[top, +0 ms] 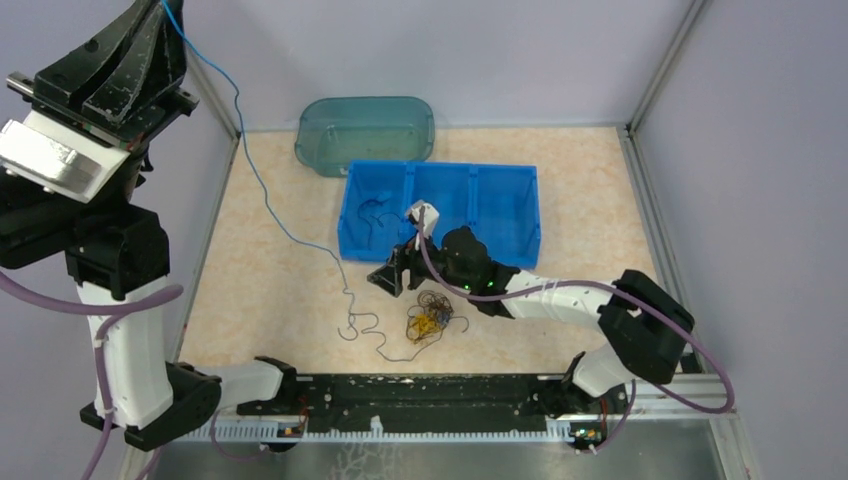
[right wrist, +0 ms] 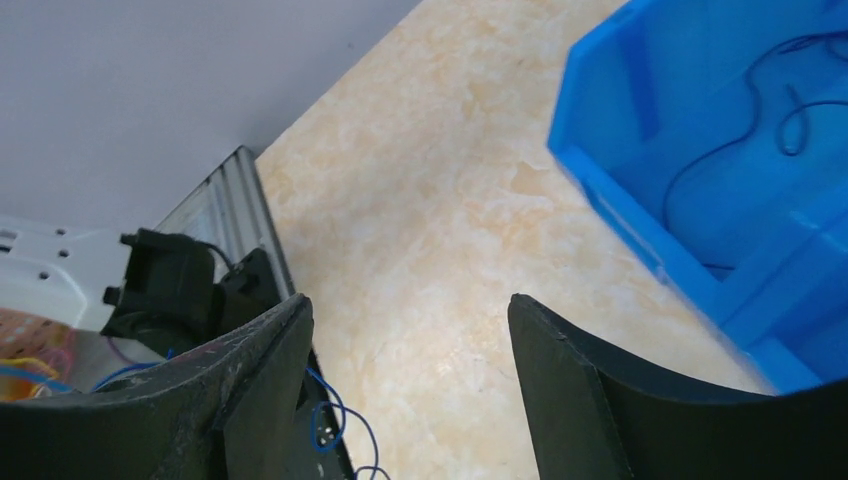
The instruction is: Untangle the cables
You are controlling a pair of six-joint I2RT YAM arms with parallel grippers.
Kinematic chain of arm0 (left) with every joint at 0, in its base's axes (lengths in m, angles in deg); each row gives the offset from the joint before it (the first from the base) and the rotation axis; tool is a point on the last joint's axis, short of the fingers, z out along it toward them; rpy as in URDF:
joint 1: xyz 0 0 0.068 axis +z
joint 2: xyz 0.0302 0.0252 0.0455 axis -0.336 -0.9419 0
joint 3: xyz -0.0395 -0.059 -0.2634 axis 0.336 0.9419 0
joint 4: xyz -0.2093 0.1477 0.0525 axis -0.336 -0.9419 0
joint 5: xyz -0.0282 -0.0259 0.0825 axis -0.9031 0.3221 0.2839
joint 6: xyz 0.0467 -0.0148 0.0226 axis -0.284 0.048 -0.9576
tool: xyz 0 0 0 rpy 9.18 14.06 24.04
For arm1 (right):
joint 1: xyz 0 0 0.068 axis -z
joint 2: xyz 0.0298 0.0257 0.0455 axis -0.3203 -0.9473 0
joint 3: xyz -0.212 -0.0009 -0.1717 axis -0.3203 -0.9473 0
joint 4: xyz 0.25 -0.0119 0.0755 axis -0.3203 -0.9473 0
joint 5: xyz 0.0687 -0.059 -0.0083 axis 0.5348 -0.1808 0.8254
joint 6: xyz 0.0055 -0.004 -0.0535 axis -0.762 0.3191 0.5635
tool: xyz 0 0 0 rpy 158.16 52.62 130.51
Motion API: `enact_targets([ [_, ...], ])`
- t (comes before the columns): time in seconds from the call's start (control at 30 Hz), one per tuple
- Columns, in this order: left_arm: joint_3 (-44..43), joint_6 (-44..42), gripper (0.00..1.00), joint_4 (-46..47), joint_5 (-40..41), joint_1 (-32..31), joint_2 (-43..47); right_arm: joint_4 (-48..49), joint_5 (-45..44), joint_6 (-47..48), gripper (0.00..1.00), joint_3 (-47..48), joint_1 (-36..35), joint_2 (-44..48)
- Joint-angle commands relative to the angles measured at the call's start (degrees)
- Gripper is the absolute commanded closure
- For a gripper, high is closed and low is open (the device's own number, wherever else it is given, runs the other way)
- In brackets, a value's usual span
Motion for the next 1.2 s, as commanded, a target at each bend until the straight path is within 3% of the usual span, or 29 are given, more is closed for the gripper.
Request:
enact_targets([
  [0.0, -1.29, -0.06, 1.00, 0.62, -0.78, 0.21, 0.35, 10.30, 10.89, -3.40, 0.27, -0.20, -1.51, -2.88],
  [0.23, -1.33, -0.65, 1.00, 1.02, -1.17, 0.28, 0.71, 15.56, 16.45, -5.44, 0.32, -1.95, -7.39, -7.87],
  [0.5, -1.56, -1.67, 1.00, 1.45, -1.36, 0.24, 0.80, 19.71, 17.60, -11.09, 0.54, -2.64, -7.72, -11.67],
  [0.73, -1.58, -2.64, 1.00, 1.56, -1.32, 0.28, 1.03, 28.00, 17.67, -15.30, 0.52, -6.47, -8.33, -14.58],
  [0.87, -1.57, -2.71, 1.00, 2.06, -1.54, 0.28, 1.00, 26.73, 16.69, -14.88, 0.51, -6.12, -9.12, -14.90],
  [0.97, -1.51, -2.71, 1.00, 2.28, -1.33, 0.28, 1.03, 25.44, 14.92, -14.49, 0.70, -5.63, -9.23, -14.81],
  [1.0, -1.50, -2.74, 1.00, 2.35, -1.33, 0.30, 1.05, 25.06, 13.72, -14.28, 0.79, -5.77, -9.18, -14.47],
  [1.03, -1.56, -2.85, 1.00, 2.42, -1.33, 0.25, 1.04, 24.44, 12.13, -14.00, 0.96, -5.94, -9.22, -14.07],
  [1.07, -1.57, -3.36, 0.99, 2.50, -1.47, 0.29, 1.06, 23.29, 10.31, -13.63, 1.00, -6.19, -9.19, -13.34],
  [1.17, -1.35, -5.42, 0.99, 3.87, -1.13, 0.29, 1.07, 21.04, 5.00, -12.92, 1.00, -7.89, -9.22, -10.07],
])
